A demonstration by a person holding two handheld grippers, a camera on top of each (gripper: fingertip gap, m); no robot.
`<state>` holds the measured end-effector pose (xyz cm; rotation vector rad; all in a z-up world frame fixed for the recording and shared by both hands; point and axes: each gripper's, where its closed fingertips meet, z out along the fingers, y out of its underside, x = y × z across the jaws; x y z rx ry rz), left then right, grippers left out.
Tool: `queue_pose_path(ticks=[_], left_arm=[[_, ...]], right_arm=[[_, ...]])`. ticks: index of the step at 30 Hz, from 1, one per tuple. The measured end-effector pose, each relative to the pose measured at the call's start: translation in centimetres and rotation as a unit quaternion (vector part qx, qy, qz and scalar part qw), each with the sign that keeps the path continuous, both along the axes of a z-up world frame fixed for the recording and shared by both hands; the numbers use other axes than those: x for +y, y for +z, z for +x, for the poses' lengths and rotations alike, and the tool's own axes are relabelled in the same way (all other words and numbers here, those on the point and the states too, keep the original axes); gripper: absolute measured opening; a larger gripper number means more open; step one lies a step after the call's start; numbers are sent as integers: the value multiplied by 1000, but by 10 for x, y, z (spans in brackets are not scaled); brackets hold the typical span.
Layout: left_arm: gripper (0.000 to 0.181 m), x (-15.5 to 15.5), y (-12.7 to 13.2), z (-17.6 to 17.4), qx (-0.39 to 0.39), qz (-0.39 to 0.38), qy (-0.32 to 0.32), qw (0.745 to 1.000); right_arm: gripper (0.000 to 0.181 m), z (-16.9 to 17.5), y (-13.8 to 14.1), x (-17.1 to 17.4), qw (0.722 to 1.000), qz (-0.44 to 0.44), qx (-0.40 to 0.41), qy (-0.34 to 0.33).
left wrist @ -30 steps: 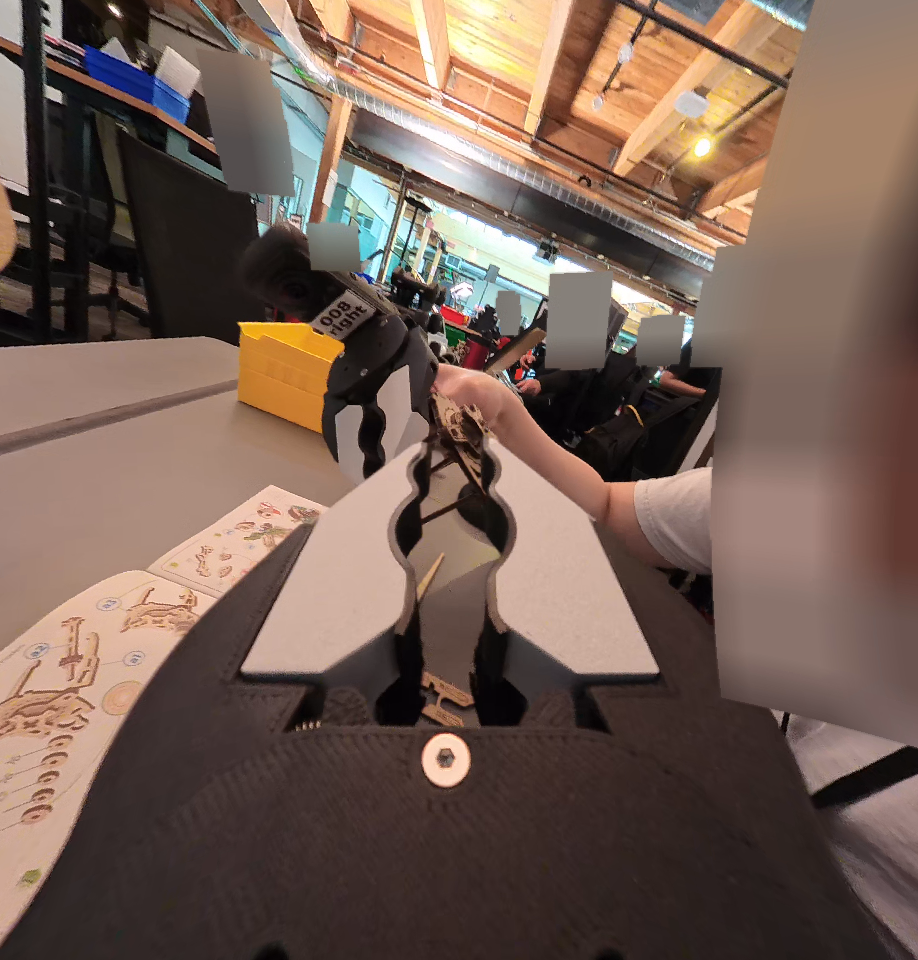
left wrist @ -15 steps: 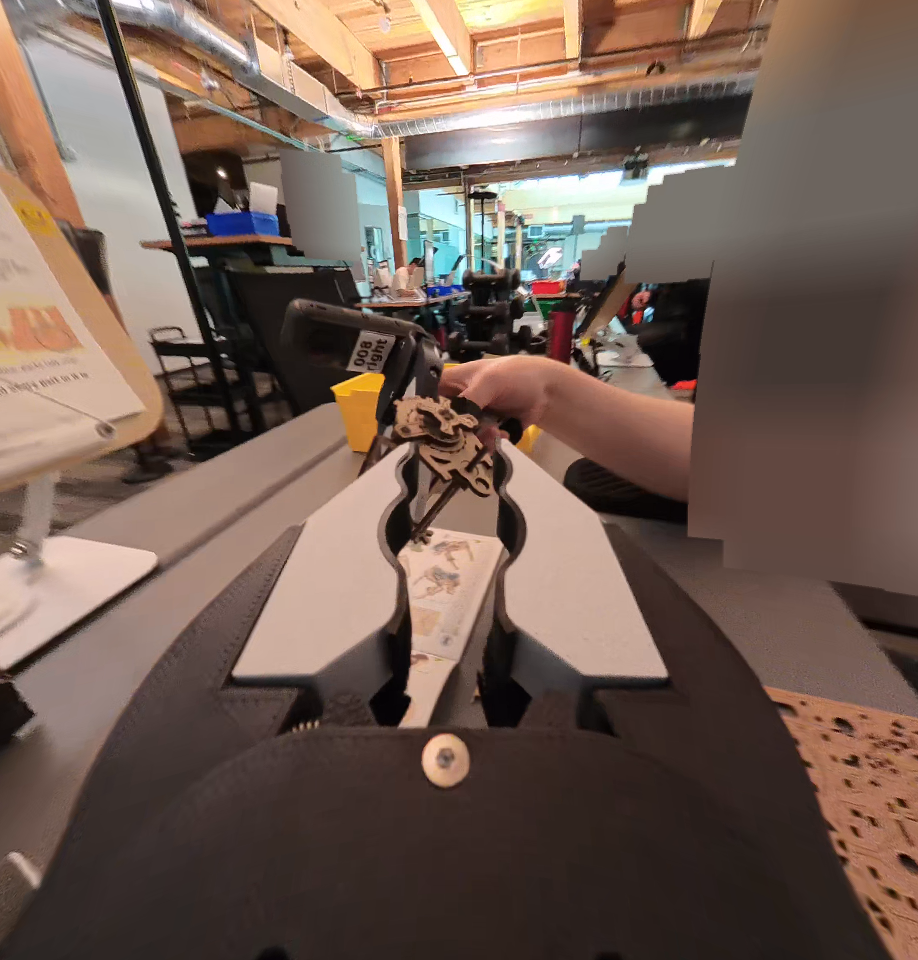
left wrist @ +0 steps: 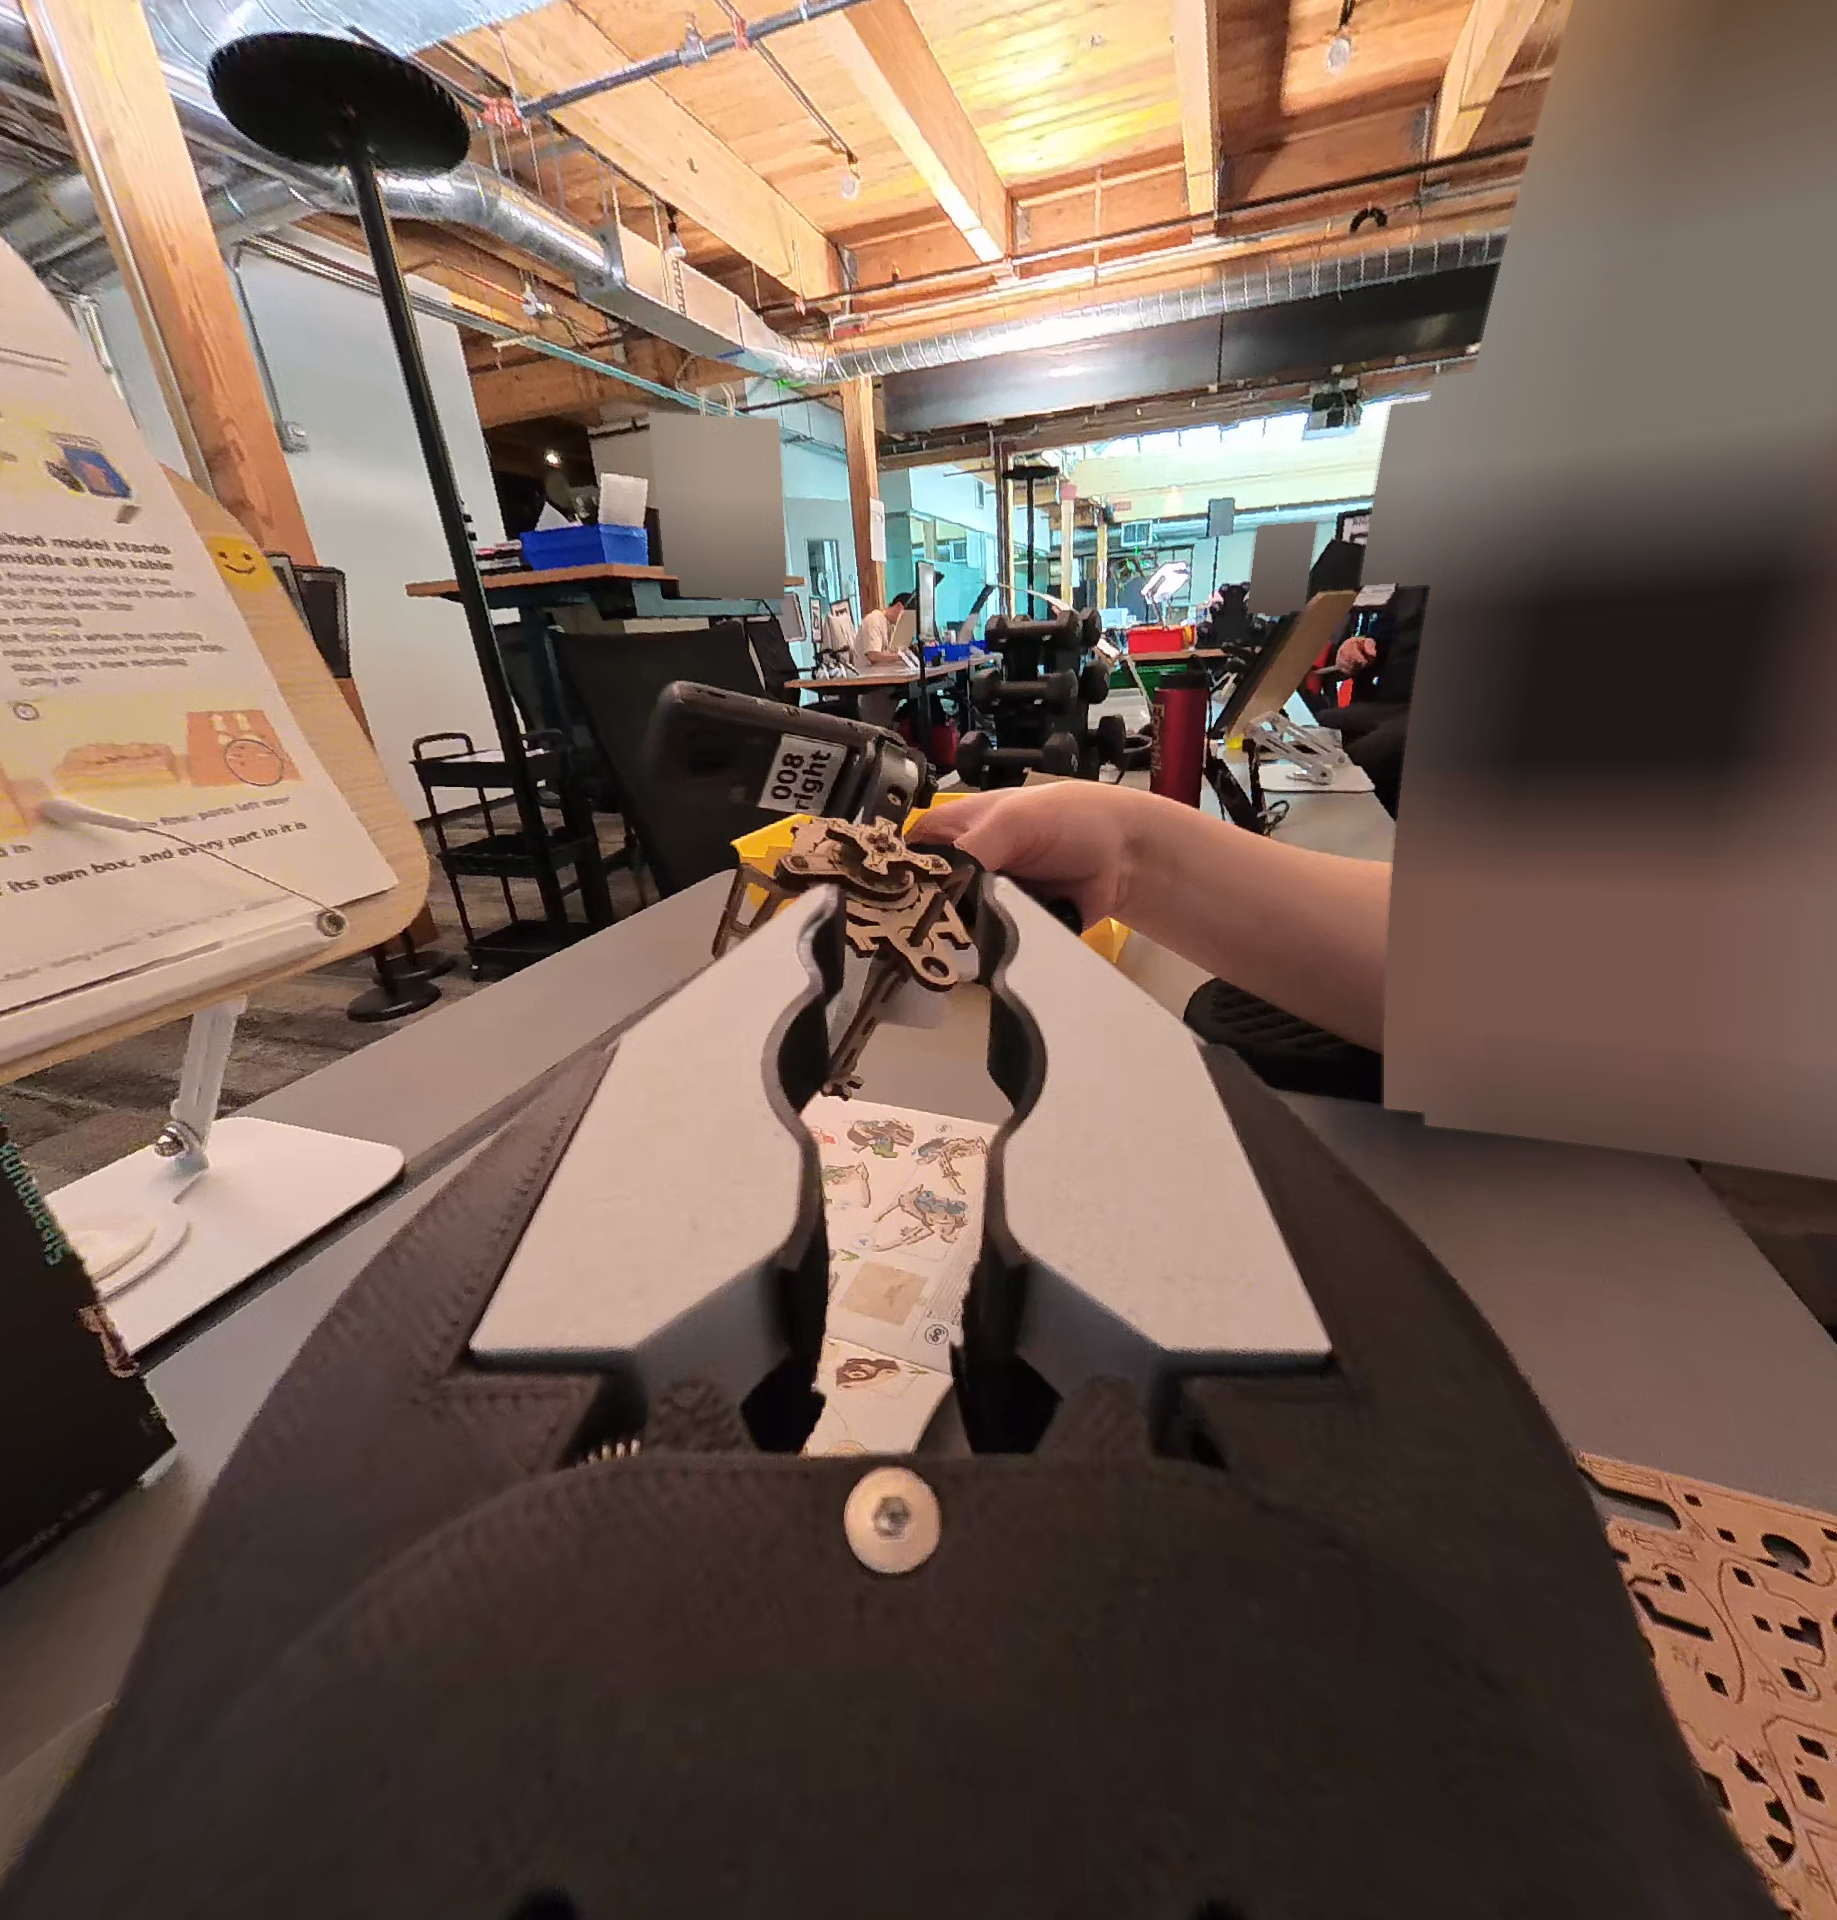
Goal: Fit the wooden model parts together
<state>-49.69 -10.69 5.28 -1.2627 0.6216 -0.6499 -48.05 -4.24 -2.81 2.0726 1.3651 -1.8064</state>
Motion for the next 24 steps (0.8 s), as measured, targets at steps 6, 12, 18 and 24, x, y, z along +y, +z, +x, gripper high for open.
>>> queue_pose_path(ticks=[6,12,18,24], left_arm=[[23,-1,-1,3,10,3,0,1000],[22,-2,-2,5,16,5,-1,1000],[22,-2,-4,8,21,2,-7,1000],[24,-2,-3,7,23,5,-2,1000]], right_arm=[[3,-1,0,2,1000,0,3,-7],[3,-3,-1,0,1000,5,2,-7],[3,-4,-2,-1,1000,11,0,-8],[4,-5,-3,1,1000,24,-2,-14]])
